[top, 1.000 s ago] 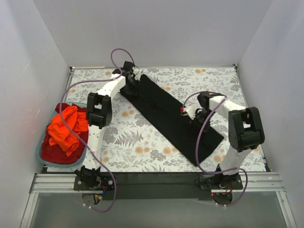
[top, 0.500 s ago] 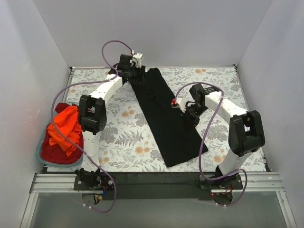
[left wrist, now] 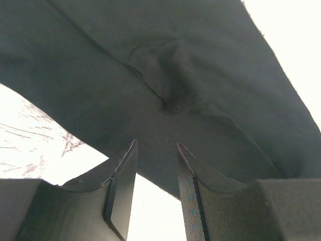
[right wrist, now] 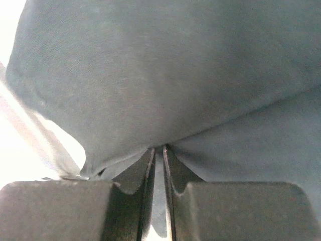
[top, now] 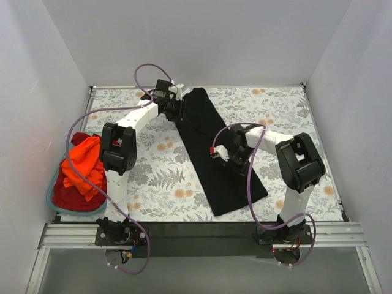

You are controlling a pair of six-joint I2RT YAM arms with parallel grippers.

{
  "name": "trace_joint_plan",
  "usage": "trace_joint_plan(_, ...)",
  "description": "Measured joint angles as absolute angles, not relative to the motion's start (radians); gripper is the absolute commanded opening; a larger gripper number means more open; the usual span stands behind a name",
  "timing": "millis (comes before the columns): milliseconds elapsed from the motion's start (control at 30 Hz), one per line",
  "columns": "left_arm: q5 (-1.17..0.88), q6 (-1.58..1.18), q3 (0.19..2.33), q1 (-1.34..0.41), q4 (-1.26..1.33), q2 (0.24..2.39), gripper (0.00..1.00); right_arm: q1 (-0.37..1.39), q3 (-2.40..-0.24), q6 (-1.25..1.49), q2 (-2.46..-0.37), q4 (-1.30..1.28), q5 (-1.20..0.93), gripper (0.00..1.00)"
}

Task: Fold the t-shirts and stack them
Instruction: Fold the tshirt

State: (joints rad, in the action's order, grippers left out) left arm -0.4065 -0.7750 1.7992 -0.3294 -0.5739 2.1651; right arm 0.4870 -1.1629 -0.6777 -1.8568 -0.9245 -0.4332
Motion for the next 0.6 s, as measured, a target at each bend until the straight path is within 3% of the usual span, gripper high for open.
trace_joint_plan(333,-0.376,-0.765,1.879,-0.345,-0.649,2.326,0.33,0.673,-1.180,-0.553,-1.944,-0.910,-0.669,0.21)
trace_joint_plan(600,-0.374,-0.741,2.104,-0.345,-0.683,2.464,0.31,0.665,-1.343,-0.502,-1.965,-0.905,-0.787,0.26)
